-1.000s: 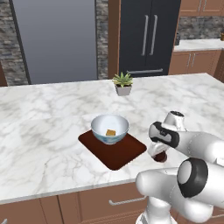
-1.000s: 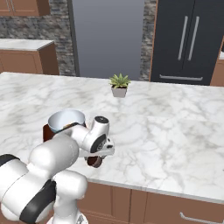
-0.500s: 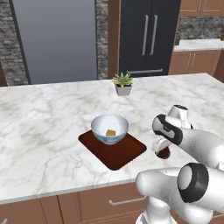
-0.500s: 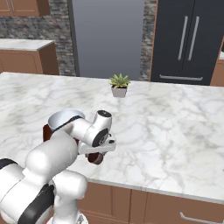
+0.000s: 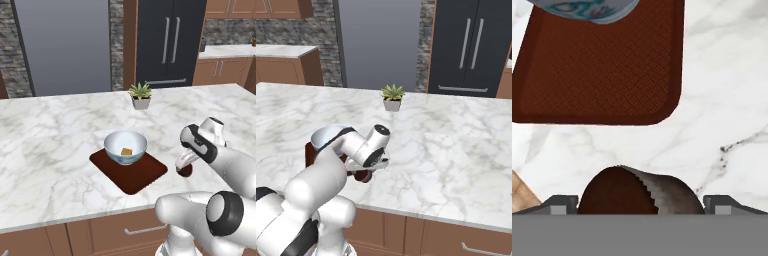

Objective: Place the bowl with cake and the cupcake onto the tray.

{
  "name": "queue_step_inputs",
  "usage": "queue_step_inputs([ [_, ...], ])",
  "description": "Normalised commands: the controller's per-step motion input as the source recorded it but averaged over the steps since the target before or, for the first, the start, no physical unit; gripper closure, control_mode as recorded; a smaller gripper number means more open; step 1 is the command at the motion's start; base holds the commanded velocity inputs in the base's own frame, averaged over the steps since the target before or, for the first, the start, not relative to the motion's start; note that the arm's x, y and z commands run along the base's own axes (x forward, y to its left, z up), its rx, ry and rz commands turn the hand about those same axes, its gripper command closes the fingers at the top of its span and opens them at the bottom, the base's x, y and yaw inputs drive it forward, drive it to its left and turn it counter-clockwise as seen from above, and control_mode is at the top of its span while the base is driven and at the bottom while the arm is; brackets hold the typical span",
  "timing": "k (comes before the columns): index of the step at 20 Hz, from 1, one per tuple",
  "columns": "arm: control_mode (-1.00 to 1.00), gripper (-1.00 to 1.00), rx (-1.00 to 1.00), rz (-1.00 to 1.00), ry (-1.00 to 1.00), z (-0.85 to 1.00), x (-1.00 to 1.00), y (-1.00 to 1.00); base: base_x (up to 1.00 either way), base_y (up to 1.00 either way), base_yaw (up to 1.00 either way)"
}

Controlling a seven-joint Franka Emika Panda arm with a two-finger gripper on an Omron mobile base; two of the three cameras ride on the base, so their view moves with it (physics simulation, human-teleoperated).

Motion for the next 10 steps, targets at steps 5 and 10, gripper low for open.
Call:
queue_step_inputs([
  [5,-1.00,1.00,0.14,0.02,0.00,0.13,0.44,0.20,0.00,0.00,0.00],
  [10,-1.00,1.00,0.18,0.03,0.00,0.23,0.33,0.13,0.00,0.00,0.00],
])
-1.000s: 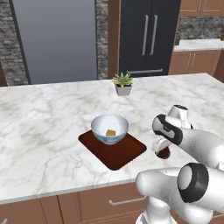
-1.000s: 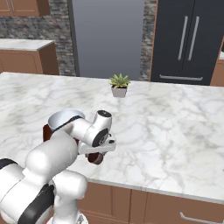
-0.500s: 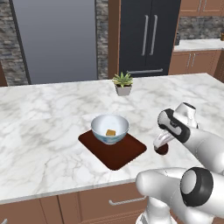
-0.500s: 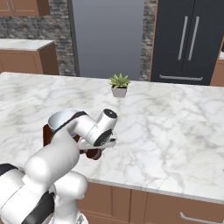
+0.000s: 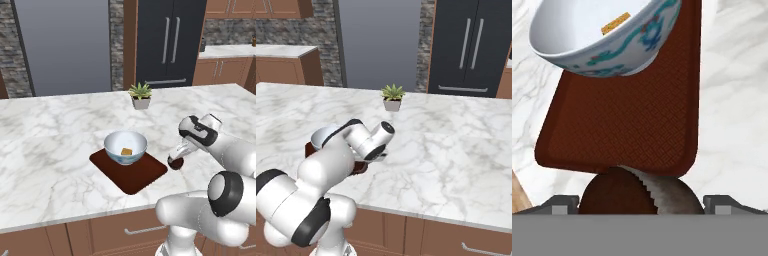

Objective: Place the bowl with cake and the cupcake onto the tray.

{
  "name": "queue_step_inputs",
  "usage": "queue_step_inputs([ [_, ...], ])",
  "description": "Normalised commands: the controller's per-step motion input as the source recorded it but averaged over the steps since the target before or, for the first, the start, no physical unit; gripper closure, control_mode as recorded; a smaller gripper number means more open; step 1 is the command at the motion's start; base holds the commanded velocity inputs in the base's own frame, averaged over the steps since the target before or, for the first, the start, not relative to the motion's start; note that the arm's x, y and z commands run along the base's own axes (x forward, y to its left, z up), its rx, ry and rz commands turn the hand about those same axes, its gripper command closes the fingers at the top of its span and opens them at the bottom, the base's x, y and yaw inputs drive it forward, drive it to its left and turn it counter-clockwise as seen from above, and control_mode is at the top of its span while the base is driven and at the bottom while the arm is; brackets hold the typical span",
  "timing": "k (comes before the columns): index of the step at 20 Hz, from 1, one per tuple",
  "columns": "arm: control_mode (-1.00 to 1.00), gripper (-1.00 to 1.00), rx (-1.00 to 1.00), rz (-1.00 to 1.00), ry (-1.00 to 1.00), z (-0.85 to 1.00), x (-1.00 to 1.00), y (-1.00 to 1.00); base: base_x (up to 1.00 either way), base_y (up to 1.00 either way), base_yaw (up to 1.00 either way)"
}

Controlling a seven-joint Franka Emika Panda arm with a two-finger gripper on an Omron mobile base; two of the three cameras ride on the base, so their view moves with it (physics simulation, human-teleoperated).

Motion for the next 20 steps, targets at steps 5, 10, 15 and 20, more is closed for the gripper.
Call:
queue_step_inputs([
  [5,-1.00,1.00,0.16,0.04,0.00,0.06,0.25,0.24,0.00,0.00,0.00],
  [10,-1.00,1.00,0.17,0.08,0.00,-0.04,0.25,0.45,0.00,0.00,0.00],
  [15,-1.00,1.00,0.06,0.09,0.00,-0.38,0.14,0.35,0.00,0.00,0.00],
  [20,-1.00,1.00,0.01,0.08,0.00,-0.40,0.15,0.21,0.00,0.00,0.00],
])
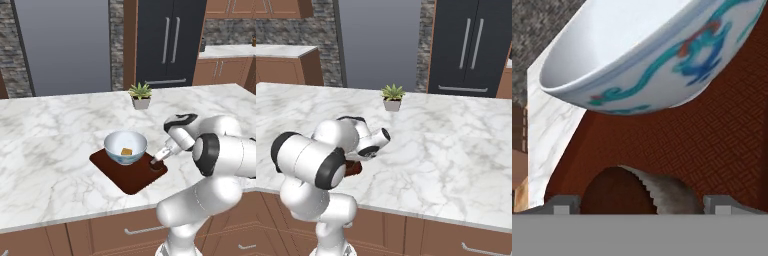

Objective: Place the bowl with cake and the cupcake onto the tray.

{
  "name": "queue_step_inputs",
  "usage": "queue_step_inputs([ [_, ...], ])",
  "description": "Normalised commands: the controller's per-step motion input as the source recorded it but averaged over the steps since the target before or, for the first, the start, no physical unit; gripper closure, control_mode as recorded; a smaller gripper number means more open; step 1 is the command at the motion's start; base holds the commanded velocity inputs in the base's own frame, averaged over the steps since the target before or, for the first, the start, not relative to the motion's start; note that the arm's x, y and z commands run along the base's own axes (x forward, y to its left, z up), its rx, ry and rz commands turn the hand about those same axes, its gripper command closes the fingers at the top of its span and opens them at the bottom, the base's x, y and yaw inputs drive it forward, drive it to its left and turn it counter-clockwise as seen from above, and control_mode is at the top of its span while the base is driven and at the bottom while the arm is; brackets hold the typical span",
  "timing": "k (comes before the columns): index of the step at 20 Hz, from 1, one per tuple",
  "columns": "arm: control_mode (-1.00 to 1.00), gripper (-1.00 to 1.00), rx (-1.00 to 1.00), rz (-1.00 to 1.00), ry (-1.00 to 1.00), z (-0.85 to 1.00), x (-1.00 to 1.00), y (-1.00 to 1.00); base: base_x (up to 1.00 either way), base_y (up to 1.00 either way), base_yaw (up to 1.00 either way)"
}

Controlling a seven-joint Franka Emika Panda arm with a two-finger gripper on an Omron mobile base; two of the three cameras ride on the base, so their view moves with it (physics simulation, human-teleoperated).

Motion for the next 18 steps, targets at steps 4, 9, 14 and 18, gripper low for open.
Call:
queue_step_inputs([
  [4,-1.00,1.00,0.02,0.07,0.00,-0.40,0.21,0.16,0.00,0.00,0.00],
  [9,-1.00,1.00,0.00,0.08,0.00,-0.42,0.21,0.13,0.00,0.00,0.00],
  [14,-1.00,-1.00,0.00,0.07,0.00,-0.21,0.13,0.09,0.00,0.00,0.00],
  [18,-1.00,-1.00,0.00,0.05,0.00,0.00,0.00,0.00,0.00,0.00,0.00],
])
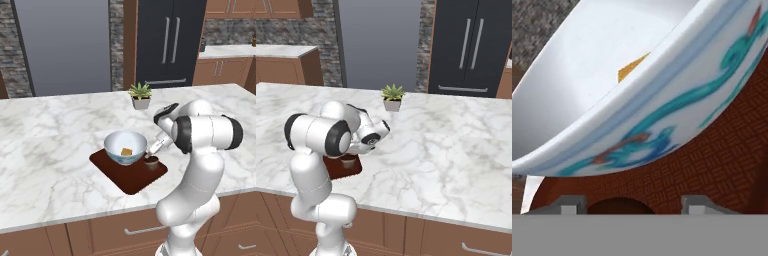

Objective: Place the bowl with cake and the cupcake onto the tray.

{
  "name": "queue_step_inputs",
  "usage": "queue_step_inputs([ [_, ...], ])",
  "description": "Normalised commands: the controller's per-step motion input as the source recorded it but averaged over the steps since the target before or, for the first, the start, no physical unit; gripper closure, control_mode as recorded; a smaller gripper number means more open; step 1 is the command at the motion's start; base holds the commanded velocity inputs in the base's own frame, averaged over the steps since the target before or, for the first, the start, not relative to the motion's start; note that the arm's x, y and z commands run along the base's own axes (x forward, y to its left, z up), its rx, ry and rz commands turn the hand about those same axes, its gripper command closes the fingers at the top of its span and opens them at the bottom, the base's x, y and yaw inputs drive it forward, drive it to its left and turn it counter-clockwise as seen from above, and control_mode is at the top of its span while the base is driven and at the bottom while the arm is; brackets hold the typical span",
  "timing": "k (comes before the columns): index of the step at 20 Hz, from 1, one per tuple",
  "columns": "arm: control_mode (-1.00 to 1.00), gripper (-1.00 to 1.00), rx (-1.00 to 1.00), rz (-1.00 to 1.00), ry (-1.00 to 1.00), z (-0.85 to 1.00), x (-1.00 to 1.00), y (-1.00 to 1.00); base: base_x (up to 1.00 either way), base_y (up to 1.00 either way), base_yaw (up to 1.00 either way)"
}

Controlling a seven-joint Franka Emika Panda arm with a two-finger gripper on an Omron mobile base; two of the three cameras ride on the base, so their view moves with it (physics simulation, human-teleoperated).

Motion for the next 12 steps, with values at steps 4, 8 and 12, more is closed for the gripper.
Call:
queue_step_inputs([
  [4,-1.00,-1.00,0.00,0.05,-0.01,0.01,-0.01,0.00,0.00,0.00,0.00],
  [8,-1.00,-1.00,0.00,0.06,-0.04,0.21,-0.29,0.00,0.00,0.00,0.00],
  [12,-1.00,-1.00,0.00,0.04,-0.04,0.30,-0.27,0.00,0.00,0.00,0.00],
])
